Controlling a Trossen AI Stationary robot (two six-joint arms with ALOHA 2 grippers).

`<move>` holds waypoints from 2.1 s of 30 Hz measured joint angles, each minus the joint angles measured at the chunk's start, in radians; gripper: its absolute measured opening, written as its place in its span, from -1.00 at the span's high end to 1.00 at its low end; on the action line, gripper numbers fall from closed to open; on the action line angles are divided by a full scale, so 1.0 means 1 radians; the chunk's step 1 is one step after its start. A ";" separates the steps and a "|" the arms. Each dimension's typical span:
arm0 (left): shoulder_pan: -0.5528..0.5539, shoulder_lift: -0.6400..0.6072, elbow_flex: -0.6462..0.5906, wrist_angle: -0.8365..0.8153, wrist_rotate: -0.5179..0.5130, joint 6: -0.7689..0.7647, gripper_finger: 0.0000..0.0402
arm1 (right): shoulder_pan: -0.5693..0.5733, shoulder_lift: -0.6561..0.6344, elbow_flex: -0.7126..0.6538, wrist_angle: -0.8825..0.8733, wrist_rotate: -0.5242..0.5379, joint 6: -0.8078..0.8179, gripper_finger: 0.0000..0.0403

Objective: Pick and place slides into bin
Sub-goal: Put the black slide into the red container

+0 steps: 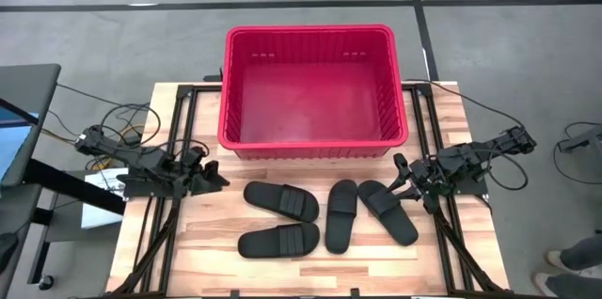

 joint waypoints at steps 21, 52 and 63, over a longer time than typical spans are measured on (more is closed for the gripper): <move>-0.181 0.441 0.484 -0.453 -0.032 0.896 -0.05 | 0.000 0.000 0.000 0.000 0.000 0.000 0.49; -0.181 0.976 0.488 -0.609 -0.364 1.067 -0.05 | 0.000 0.000 0.000 0.000 0.000 0.000 0.49; -0.181 1.160 0.488 -0.558 -0.421 1.296 -0.05 | 0.000 0.000 0.000 0.000 0.000 0.000 0.49</move>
